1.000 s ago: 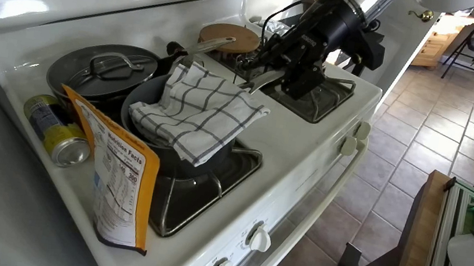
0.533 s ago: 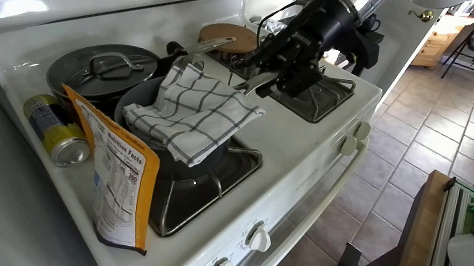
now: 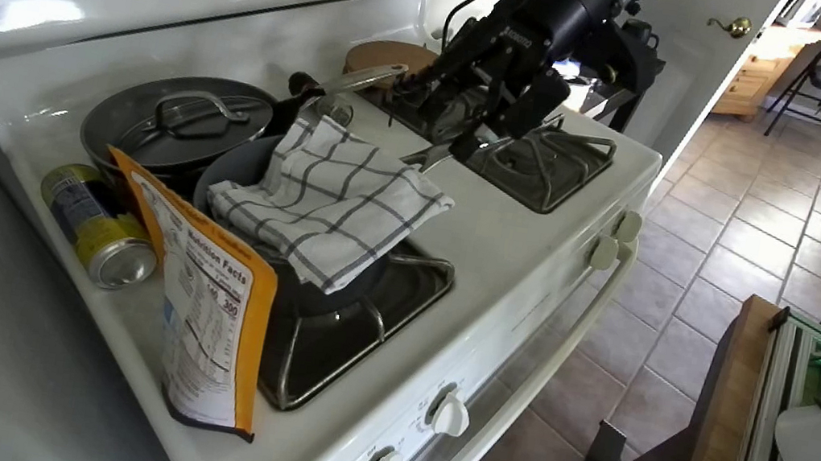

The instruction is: Move the pot to the front left plate on the stove.

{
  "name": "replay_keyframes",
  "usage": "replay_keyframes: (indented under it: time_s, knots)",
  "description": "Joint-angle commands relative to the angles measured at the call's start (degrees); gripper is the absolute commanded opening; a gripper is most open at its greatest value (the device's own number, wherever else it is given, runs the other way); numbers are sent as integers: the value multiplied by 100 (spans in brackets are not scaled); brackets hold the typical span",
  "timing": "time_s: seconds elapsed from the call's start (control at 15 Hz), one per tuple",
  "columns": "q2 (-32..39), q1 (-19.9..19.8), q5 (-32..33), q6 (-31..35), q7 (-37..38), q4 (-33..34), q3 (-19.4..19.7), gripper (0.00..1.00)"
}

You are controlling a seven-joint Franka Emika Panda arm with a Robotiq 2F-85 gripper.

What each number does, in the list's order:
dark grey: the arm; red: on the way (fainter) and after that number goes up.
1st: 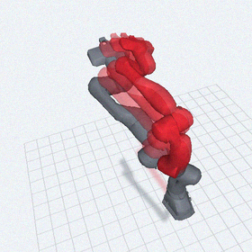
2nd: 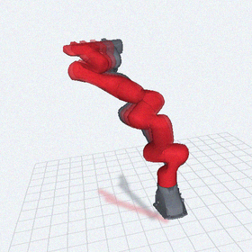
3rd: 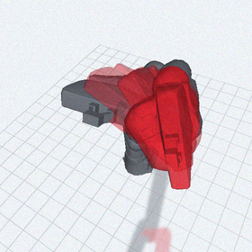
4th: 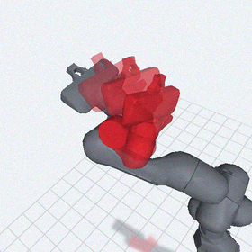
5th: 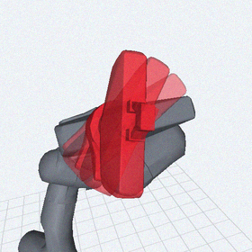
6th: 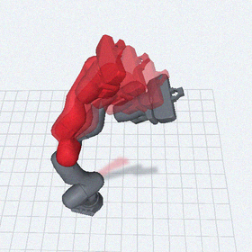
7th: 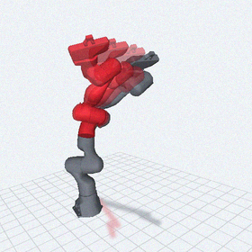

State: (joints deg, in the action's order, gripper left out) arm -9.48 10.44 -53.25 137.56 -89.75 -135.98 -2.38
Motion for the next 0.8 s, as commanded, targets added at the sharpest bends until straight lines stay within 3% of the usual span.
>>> replay_keyframes:
  time_s: [0.0, 0.2, 0.27, 0.67, 0.73]
  knots:
    - [-229, -191, 750, -215, 801, -3, -121, 100]
    - [-828, -234, 1428, -150, 1475, -220, -130, 100]
    - [-1046, -200, 1361, -83, 1484, -277, -69, 100]
    - [-2371, -476, 2067, 956, 3058, -764, 45, 100]
    - [-1892, -116, 1976, 761, 2738, -418, 281, 100]
